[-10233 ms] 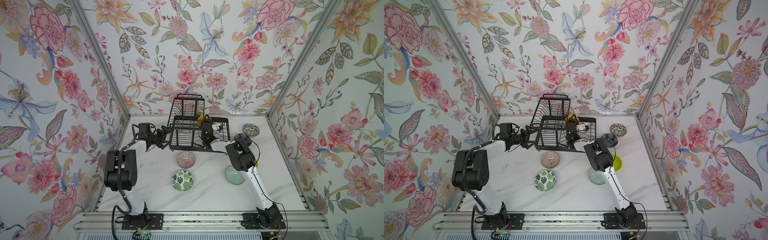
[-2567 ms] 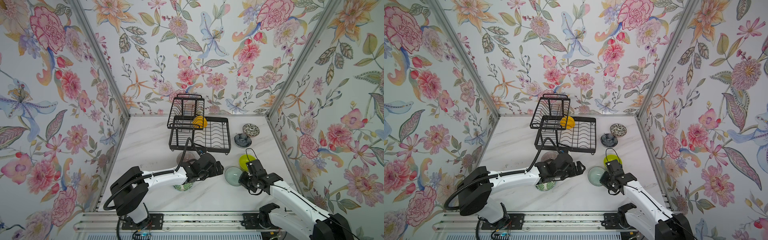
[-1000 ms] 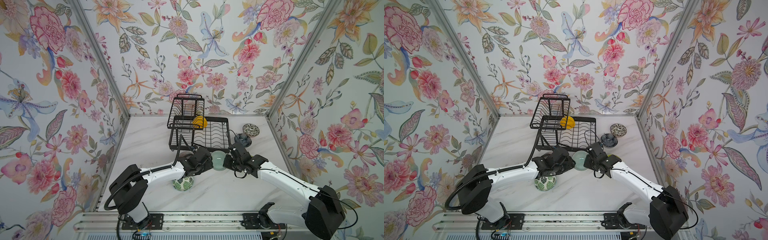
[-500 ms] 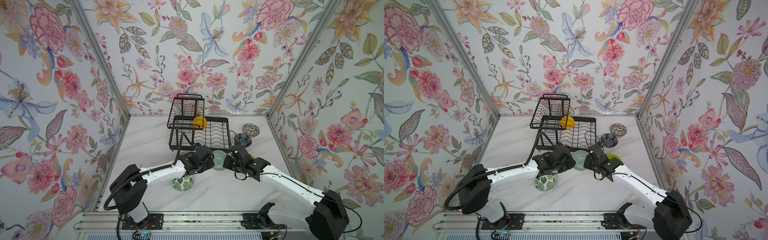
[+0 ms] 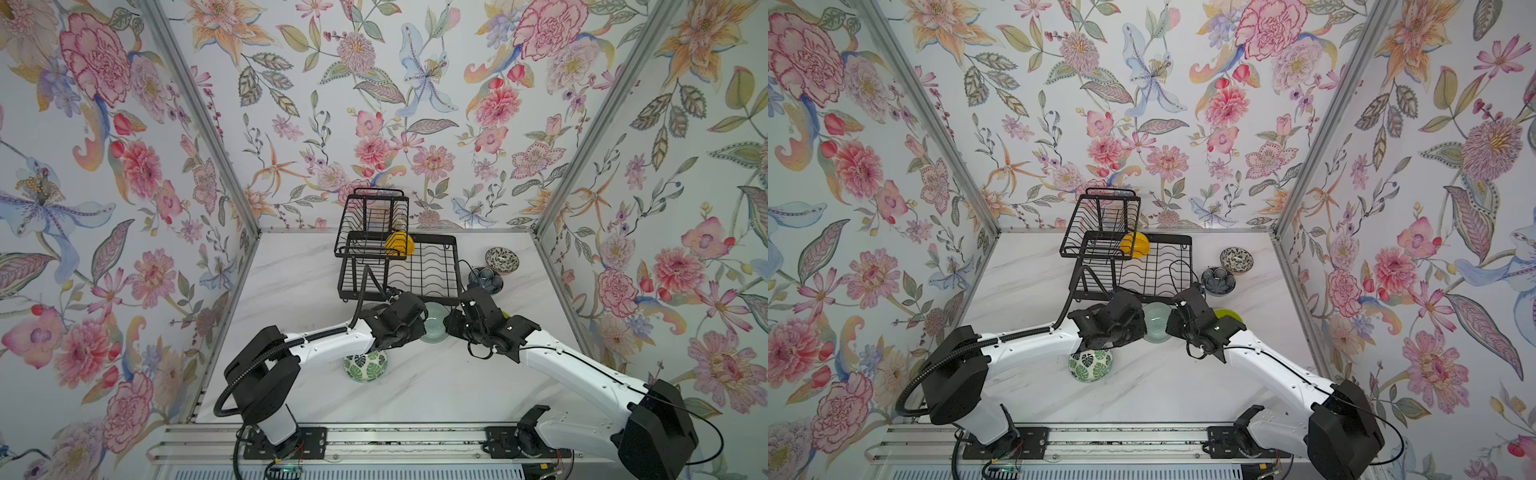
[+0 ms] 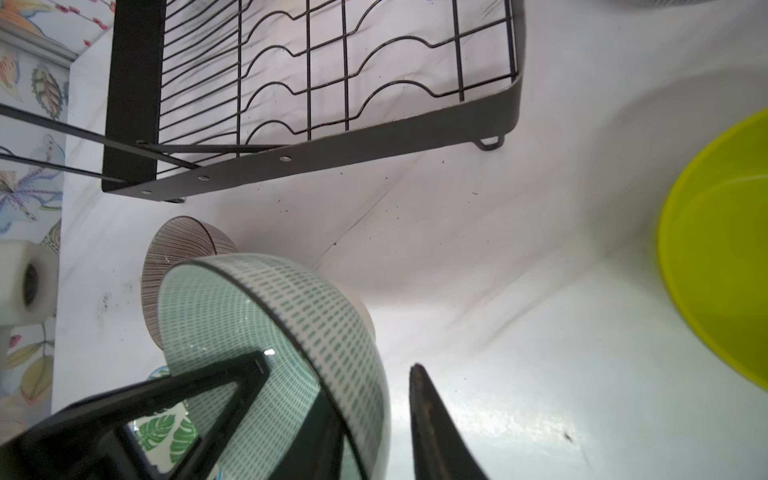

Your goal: Load the bowls into the dish rack

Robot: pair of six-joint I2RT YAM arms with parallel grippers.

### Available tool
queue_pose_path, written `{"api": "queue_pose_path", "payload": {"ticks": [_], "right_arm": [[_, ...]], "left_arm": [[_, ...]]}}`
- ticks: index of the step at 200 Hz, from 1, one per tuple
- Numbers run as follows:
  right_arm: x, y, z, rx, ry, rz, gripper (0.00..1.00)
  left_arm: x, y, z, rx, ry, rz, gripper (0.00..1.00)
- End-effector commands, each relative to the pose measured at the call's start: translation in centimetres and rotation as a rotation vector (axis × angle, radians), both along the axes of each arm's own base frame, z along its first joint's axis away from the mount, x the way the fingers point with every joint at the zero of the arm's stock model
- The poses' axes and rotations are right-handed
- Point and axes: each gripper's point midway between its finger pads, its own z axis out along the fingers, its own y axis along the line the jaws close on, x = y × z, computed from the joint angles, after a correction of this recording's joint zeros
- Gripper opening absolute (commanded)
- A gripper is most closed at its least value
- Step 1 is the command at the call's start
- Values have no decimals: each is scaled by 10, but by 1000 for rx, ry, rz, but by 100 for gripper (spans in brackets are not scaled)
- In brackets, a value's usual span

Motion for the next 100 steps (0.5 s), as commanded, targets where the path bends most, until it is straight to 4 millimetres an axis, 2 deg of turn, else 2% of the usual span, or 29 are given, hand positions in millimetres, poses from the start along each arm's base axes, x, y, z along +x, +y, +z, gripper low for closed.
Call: {"api": "queue_pose_path", "payload": {"ticks": [1, 15, 37, 51, 55, 100], "right_arm": [[7, 0, 10, 29, -18, -4, 52], [9, -3, 13, 44, -18, -14, 65], [11, -11, 22, 76, -27, -36, 99], [10, -15, 25, 103, -22, -48, 99], [14, -24, 26, 111, -24, -79, 99], [24, -56, 46, 165, -75, -163, 99]], "left_arm": [[12, 0, 10, 2, -38, 31, 0], [14, 2, 11, 16, -49, 36, 0], [18, 9, 13, 53, -73, 54, 0], [22, 14, 16, 80, -95, 70, 0], [22, 16, 16, 88, -98, 76, 0], [32, 23, 24, 126, -163, 101, 0]]}}
